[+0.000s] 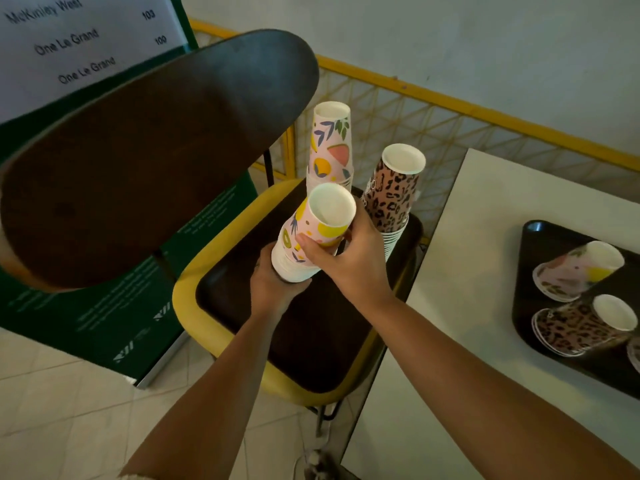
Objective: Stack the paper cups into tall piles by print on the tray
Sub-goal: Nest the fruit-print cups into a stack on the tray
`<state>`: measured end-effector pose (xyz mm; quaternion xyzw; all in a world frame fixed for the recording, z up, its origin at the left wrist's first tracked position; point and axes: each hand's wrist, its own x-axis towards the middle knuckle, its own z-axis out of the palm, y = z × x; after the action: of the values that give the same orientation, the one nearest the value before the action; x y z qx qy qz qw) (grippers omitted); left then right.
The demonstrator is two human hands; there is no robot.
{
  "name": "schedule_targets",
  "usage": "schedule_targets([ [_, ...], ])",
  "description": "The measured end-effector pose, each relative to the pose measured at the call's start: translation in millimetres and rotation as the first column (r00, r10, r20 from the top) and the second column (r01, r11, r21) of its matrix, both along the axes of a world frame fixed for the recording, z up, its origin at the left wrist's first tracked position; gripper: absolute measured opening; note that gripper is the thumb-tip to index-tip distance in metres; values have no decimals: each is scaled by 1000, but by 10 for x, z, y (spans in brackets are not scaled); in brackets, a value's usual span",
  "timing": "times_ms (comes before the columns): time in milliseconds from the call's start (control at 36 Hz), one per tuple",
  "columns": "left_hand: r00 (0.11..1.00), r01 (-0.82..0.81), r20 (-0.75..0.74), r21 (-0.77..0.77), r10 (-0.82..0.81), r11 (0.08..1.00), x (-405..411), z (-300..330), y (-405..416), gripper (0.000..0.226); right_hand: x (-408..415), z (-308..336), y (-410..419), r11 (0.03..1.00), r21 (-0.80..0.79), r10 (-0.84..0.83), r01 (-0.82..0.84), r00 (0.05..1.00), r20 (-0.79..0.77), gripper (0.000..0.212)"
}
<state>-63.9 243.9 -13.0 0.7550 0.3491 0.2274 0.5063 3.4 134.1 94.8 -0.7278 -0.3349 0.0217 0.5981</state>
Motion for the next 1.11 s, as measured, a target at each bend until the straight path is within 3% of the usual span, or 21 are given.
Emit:
schedule_targets([
  [361,981,163,80,128,-174,978,-111,540,-616,82,0,543,-625,990,140,-27,22,999,38,66],
  [528,956,275,103,27,-276,961,44,659,-1260,74,96,682,-1250,985,144,-106,99,994,42,60],
  [778,904,425,86,-49,-420,904,465,658,-2286,82,383,809,-2362,955,16,-296,295,951,89,59],
  [917,845,535,9,-15,-535,845,639,648,-2853,85,525,794,-2967,930,-63,-359,361,933,39,70],
  [1028,810,585,-35,-43,-586,810,749,614,-3242,90,627,807,-3389,917,-106,-386,385,922,11,50],
  [1111,783,617,-60,-54,-620,785,806,589,-3505,94,665,836,-3651,918,-123,-380,376,925,-15,51],
])
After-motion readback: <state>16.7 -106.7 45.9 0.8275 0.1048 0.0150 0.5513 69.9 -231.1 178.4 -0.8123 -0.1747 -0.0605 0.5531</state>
